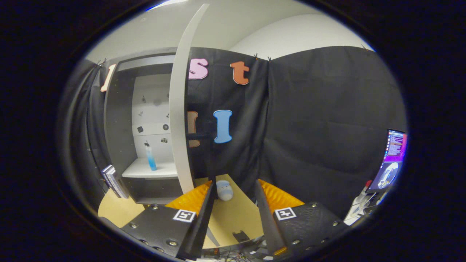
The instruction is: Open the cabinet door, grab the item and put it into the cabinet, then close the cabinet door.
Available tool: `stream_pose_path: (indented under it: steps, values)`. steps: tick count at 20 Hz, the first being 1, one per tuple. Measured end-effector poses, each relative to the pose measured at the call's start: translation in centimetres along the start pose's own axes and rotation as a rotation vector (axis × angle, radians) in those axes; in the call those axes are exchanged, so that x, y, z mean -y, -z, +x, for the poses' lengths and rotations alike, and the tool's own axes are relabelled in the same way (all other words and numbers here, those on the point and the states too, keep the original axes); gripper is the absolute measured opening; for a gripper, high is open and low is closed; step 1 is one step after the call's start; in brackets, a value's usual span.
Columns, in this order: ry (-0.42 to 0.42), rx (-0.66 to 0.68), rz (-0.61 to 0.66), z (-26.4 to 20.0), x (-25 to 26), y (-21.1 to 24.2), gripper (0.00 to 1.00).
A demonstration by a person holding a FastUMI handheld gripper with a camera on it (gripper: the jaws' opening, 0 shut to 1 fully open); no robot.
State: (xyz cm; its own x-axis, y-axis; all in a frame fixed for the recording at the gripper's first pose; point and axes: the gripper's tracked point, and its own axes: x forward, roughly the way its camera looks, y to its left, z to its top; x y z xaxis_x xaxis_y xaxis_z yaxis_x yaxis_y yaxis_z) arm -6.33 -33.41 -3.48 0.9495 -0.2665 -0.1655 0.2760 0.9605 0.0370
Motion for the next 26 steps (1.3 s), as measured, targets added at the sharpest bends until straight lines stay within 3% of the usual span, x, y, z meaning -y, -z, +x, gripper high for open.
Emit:
stream_pose_path:
  steps: [7,16,26]
  values:
    - [-0.081,-0.002,0.022,-0.5,-3.0,0.3,0.61]
    - [-0.401,-0.022,0.046,-1.7,-15.9,1.5,0.61]
    - [-0.553,-0.059,0.033,-1.1,-24.6,3.1,0.64]
